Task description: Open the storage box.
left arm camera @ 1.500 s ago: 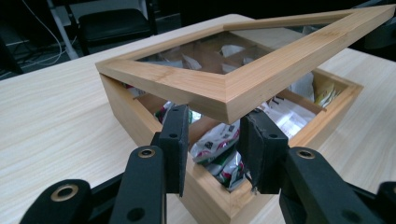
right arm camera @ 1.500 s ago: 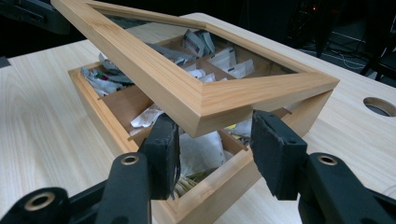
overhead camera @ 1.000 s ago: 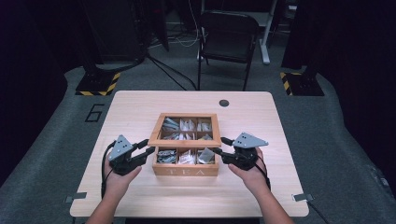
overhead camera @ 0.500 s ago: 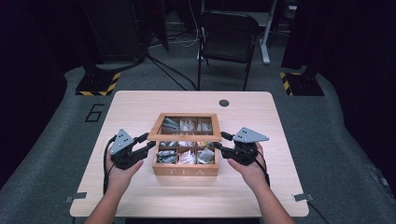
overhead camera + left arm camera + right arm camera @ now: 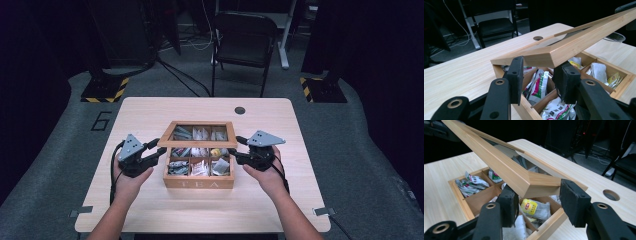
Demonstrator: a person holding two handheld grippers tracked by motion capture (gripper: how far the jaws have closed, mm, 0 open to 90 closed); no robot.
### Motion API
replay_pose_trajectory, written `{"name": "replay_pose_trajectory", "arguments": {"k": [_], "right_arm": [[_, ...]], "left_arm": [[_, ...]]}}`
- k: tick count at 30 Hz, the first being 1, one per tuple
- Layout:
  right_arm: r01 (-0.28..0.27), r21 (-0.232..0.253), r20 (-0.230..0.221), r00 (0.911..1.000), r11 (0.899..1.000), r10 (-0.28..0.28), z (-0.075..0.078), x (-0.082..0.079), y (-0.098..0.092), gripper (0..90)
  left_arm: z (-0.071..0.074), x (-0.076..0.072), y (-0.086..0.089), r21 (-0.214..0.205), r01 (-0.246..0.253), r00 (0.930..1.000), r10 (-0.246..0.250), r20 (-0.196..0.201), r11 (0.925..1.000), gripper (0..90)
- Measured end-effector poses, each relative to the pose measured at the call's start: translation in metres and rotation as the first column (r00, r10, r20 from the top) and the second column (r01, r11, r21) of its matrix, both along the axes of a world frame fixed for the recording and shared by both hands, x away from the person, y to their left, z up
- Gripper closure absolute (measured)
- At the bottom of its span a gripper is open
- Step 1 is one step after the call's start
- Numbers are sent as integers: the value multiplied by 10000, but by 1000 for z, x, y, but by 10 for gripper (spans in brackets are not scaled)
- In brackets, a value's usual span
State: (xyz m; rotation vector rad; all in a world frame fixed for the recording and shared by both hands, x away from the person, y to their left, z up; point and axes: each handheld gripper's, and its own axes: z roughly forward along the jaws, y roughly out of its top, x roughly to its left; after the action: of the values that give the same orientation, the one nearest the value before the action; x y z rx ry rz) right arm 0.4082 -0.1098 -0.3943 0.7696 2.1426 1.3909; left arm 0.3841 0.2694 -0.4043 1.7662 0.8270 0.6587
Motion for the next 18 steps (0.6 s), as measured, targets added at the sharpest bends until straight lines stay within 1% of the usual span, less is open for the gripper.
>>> {"name": "replay_pose_trajectory", "arguments": {"k": [2,3,5,6,7,8,9,10,12,13,14,18], "right_arm": [[-65,-10,67,10000,10000,65,2,1,1,469],[-26,12,-4,10000,10000,26,2,1,1,467],[-43,-22,-56,10000,10000,43,5,3,1,466],[-58,-20,-45,10000,10000,58,5,4,1,466],[-91,-46,-31,10000,9999,90,6,5,1,466],[-13,-30,-162,9999,10000,12,7,5,1,466],[-79,-34,-100,9999,10000,79,8,6,1,470],[-48,-70,-136,9999,10000,47,9,6,1,477],[36,-142,-160,9999,9999,-38,11,7,2,493],[8,-142,-50,10000,9999,-9,12,8,2,497],[68,-148,-129,9999,9999,-70,14,8,2,502],[64,-159,-42,10000,9999,-65,18,11,2,514]], "left_arm": [[0,1,0,-60,-11,10000,11,8,10000,604],[1,1,0,-17,11,10000,-10,29,10000,604],[2,3,0,-77,-4,10000,4,56,10000,603],[3,3,0,-29,11,10000,-11,16,10000,601],[3,4,-1,-47,-20,10000,21,60,10000,600],[4,5,-1,-60,-18,10000,18,69,10000,601],[4,6,0,-54,5,10000,-5,23,10000,600],[5,7,0,-143,40,10000,-40,-2,9999,598],[7,9,0,-206,37,10000,-37,8,9998,597],[7,10,0,-227,-16,10000,18,63,9997,594],[8,11,0,-250,-6,10000,7,31,9997,590],[12,14,1,-364,-17,10000,20,78,9993,590]]}}
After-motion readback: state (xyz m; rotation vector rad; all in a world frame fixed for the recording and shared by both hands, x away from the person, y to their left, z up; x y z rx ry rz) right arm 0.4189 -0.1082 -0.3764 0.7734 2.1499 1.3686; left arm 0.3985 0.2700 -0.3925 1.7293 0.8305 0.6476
